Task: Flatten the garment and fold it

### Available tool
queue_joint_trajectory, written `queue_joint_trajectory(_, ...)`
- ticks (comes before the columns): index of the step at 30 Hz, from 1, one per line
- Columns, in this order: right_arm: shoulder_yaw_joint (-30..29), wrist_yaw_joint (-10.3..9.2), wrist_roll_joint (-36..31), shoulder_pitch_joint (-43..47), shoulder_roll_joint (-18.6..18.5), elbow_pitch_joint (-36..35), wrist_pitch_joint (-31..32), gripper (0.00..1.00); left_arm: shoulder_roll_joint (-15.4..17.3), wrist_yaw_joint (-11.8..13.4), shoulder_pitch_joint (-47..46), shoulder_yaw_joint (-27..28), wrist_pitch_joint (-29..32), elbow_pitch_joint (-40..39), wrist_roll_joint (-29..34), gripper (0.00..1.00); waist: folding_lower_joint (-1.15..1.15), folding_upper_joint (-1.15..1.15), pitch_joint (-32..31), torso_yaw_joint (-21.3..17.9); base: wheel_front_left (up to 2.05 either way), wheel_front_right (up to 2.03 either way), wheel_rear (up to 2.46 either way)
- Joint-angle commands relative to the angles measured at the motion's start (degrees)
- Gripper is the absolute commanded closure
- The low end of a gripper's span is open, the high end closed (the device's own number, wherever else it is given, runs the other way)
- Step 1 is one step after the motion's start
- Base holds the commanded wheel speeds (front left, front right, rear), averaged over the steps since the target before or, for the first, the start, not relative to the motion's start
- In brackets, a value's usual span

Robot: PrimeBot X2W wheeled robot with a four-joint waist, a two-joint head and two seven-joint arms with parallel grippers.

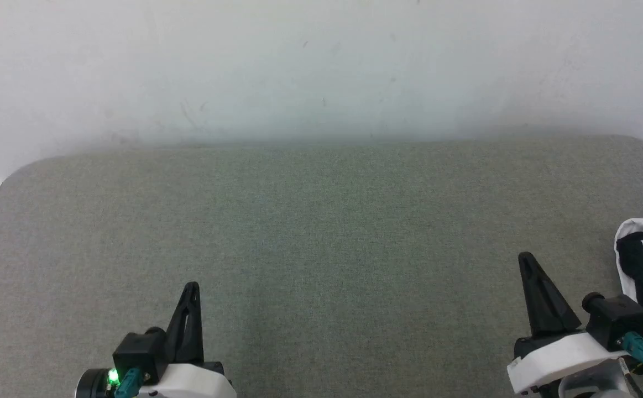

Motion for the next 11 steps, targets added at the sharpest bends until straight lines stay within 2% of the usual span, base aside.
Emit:
queue_joint_trajectory(1,-0.01,-0.03,-0.80,-0.61,0.08,-0.44,0.21,1.00,-0.04,-0.42,-0.99,0.35,0.28,-0.37,0.61,1.00,0.00,0.00,0.02,0.00,0.00,0.00,0.00)
queue_joint_trajectory(11,-0.01,-0.04,-1.64,-0.87,0.10,-0.68,1.14,1.00,-0.05,-0.71,-1.46,0.73,1.45,-0.63,1.29,1.00,0.00,0.00,0.18,0.00,0.00,0.00,0.00)
